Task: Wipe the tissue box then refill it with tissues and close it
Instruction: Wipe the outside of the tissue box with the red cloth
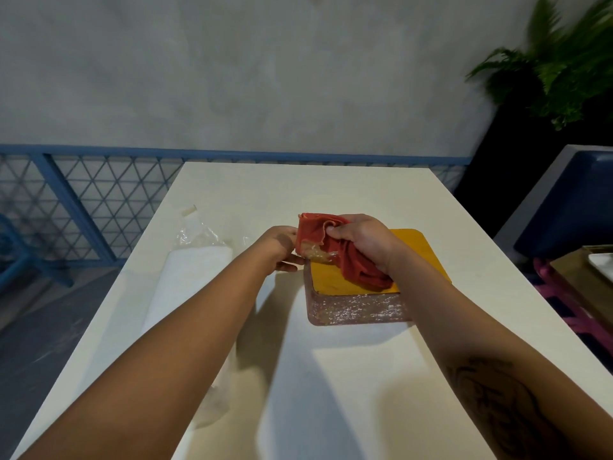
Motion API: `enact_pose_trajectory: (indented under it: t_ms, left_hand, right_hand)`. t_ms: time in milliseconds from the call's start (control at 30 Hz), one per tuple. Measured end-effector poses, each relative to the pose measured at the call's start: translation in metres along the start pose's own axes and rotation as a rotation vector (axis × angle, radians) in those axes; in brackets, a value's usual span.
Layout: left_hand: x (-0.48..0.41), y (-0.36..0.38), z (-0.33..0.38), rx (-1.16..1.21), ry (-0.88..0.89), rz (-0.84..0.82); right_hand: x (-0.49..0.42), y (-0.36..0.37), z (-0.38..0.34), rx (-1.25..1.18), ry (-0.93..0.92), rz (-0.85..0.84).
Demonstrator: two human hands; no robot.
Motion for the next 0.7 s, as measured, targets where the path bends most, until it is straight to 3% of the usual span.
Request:
enact_pose_trajectory:
  t_ms: [533, 700]
  left_hand:
    - [0.003, 0.003, 0.013, -0.052, 0.097, -0.016]
    - [0.004, 0.003, 0.014, -0.063, 0.127, -0.030]
  right_hand:
    - [0.039, -0.012, 0.016, 0.080, 0.065, -0.069]
    - [0.053, -0.016, 0.029, -0.059, 0.161, -0.124]
Point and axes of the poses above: each hand's wrist, its own x-axis away from the middle knuckle, its own y-axis out of the palm, z = x × y, the point moved 10 cm from there along -x, towards the middle knuckle, and after that the axes turned 14 degrees about z, right-handed, at the moved point
